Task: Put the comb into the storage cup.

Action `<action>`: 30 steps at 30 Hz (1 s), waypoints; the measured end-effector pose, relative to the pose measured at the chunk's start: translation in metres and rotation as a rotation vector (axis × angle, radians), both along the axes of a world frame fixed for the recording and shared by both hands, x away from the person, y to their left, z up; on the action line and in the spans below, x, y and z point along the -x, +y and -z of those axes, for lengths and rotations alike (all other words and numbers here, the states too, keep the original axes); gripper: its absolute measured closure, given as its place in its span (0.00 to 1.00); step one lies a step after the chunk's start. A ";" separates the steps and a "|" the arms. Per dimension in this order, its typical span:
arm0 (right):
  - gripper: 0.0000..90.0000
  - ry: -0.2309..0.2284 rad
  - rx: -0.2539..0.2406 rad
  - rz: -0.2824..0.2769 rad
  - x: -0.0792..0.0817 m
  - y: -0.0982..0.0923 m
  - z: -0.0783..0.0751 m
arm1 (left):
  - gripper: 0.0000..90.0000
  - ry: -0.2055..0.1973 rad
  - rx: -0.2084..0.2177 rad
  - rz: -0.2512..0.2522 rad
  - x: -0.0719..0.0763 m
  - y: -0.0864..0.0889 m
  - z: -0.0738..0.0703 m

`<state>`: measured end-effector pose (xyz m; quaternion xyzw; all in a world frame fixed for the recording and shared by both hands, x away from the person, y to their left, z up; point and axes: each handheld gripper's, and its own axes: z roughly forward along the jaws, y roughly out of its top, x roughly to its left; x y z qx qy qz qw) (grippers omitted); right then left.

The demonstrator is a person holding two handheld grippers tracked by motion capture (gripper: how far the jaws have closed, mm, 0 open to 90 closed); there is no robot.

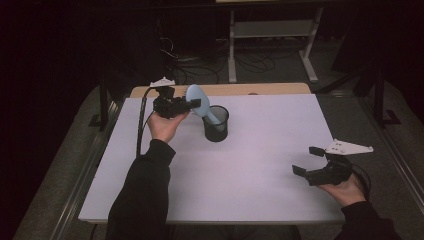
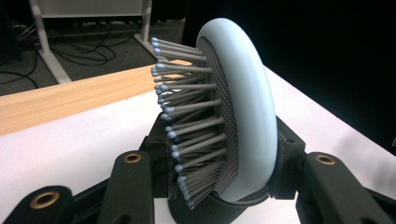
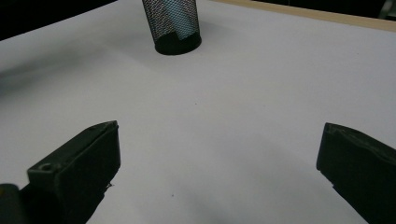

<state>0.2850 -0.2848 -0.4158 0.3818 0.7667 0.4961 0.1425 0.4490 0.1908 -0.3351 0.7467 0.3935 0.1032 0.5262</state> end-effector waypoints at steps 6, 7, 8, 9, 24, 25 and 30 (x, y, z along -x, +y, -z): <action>0.00 0.000 0.002 0.000 0.000 0.000 0.000 | 0.56 0.017 -0.007 0.014 0.001 0.009 0.001; 0.00 -0.001 0.003 -0.002 0.000 0.000 0.000 | 0.55 0.021 -0.003 0.016 0.002 0.011 0.002; 0.00 -0.001 0.003 -0.002 0.000 0.000 0.000 | 0.55 0.023 -0.001 0.018 0.002 0.013 0.003; 0.00 -0.001 0.003 -0.001 0.000 0.000 0.000 | 0.55 0.024 0.002 0.020 0.002 0.014 0.003; 0.00 0.000 0.006 -0.005 0.000 0.001 0.001 | 0.47 -0.006 -0.016 0.050 0.010 0.019 0.004; 0.00 0.001 0.007 -0.005 0.000 0.001 0.001 | 0.46 -0.007 -0.024 0.050 0.010 0.018 0.004; 0.00 0.002 0.008 -0.006 0.000 0.001 0.001 | 0.41 -0.011 -0.035 0.043 0.011 0.020 0.005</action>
